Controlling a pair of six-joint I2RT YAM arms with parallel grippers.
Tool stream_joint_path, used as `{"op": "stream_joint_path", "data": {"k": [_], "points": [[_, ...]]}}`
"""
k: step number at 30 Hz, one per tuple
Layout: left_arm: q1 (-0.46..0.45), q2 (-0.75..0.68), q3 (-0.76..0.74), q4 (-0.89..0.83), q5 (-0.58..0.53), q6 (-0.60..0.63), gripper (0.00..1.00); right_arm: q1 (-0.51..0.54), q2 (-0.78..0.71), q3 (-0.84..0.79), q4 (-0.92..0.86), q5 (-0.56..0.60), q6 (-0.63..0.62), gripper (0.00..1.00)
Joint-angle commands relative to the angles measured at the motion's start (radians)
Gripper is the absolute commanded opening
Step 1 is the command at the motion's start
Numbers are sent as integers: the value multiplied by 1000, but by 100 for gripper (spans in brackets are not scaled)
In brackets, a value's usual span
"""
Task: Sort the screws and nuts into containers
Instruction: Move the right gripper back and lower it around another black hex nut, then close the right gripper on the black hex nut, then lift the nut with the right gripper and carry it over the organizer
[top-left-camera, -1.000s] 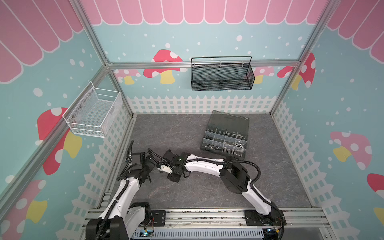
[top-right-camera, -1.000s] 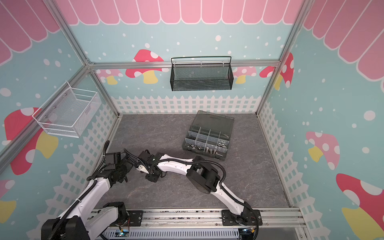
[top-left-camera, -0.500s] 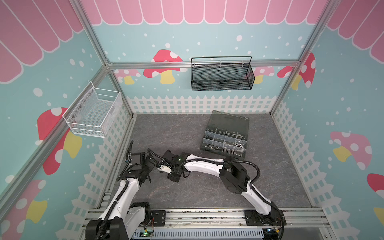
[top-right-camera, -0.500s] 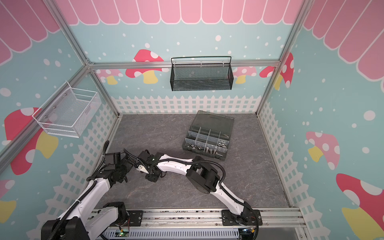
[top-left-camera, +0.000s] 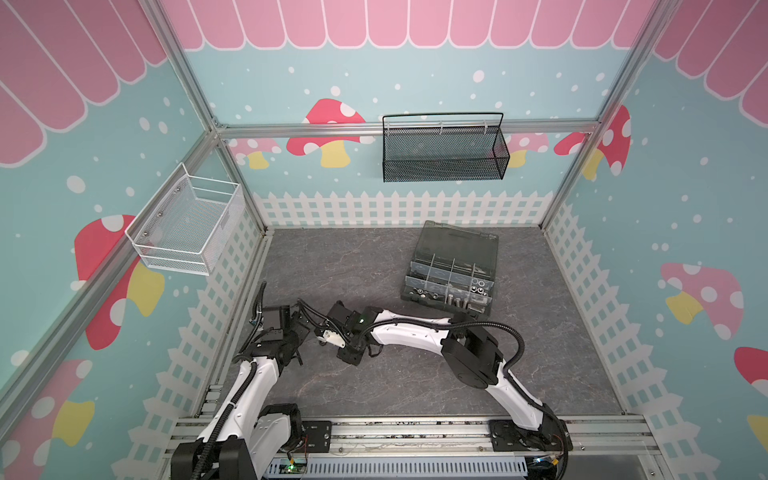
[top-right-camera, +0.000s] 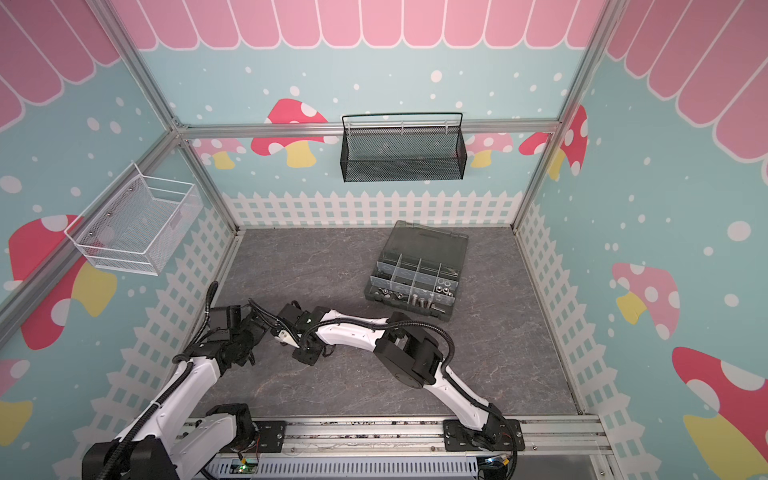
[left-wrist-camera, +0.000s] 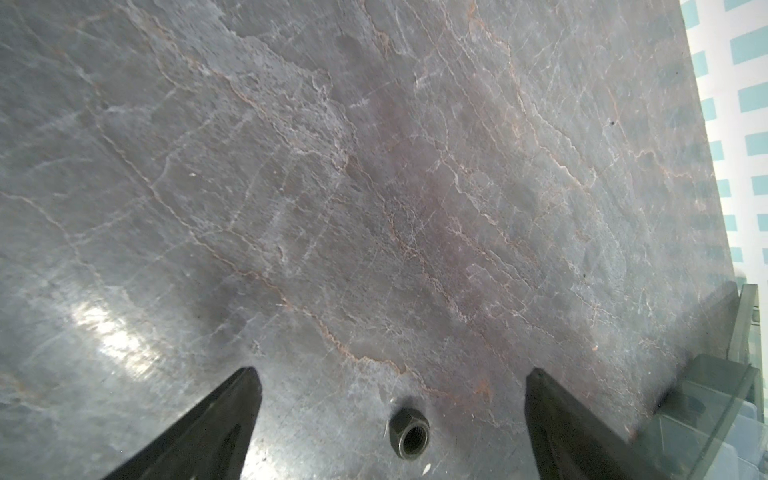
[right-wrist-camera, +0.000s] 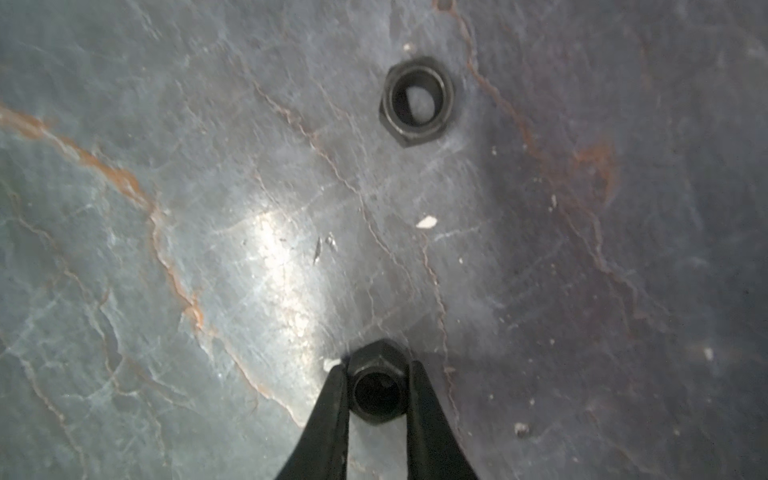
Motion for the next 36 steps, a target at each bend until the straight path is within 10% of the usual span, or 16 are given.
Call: {"op": "stream_joint_path", "data": {"k": [1,18,36], "points": [[7,-19,-13,-11,-1,-8,100,-21,-62,-46,-13,41,22,1],[8,-55,-13,-29,11,-7,100,-391,-364,-253,61,166,84,0],[8,-45,-6,-24,22,-8,100,-666,-340,-258,89,161,105,0]]}}
